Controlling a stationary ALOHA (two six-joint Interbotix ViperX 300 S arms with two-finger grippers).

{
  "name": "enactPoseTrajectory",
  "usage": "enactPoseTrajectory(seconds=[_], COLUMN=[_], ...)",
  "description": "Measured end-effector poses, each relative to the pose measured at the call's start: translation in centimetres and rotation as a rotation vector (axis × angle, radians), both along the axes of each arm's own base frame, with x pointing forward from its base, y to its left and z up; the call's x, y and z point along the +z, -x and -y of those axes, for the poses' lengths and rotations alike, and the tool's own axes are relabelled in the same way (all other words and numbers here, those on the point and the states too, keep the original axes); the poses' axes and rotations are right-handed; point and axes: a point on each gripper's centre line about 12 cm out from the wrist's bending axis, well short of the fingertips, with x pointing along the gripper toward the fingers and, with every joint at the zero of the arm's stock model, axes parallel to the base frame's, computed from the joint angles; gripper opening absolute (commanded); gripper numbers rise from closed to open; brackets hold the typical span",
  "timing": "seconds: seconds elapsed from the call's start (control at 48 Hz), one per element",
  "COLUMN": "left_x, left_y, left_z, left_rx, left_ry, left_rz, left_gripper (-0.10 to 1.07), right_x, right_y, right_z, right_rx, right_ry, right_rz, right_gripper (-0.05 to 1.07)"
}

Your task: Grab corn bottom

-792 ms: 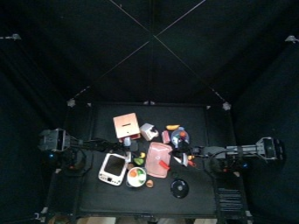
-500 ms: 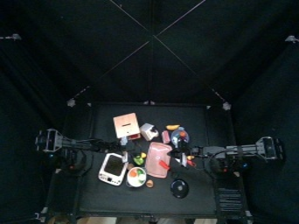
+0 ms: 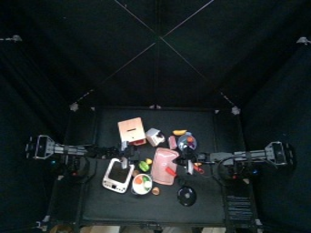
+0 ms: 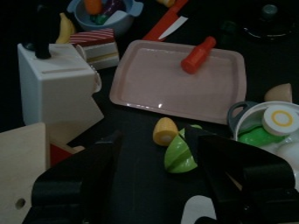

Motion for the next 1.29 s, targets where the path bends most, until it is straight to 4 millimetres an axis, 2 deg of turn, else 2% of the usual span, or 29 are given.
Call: enactPoseTrajectory(seconds=[0.271, 0.708, 0.875, 1.042, 1.208, 1.292], left_x=[-2.3, -5.6, -5.6, -5.3, -4.7, -4.4], left_y=[1.0, -1.4, -2.0, -1.9, -1.1, -0.9], left_z=[0.5, 1.2, 1.2, 1.3, 1.3, 1.2], left_rx=[0.011, -0.018, -0.02, -0.021, -0.015, -0.005], left_ry=[0.009, -0.012, -0.014, -0.013, -0.007, 0.001], left_rz=[-0.033, -0.114, -0.111, -0.1, -0.083, -0.073], left_gripper=[0.92, 0.92, 0.92, 0.92, 0.92, 0.92], right_x=[-0.6, -2.2, -2.5, -2.8, -3.9, -4.4], right_y=[0.6, 0.3, -0.4, -2.5, -4.8, -5.5], right_z=[-0.3, 0.0, 0.2, 0.6, 0.8, 0.9], right_rx=[-0.046, -0.066, -0.051, -0.014, 0.02, 0.021], right_ry=[-0.155, -0.163, -0.111, -0.009, 0.048, 0.047], right_rz=[-0.11, -0.162, -0.151, -0.121, -0.139, -0.157], right_gripper=[0.01, 0.01, 0.03, 0.15, 0.33, 0.38])
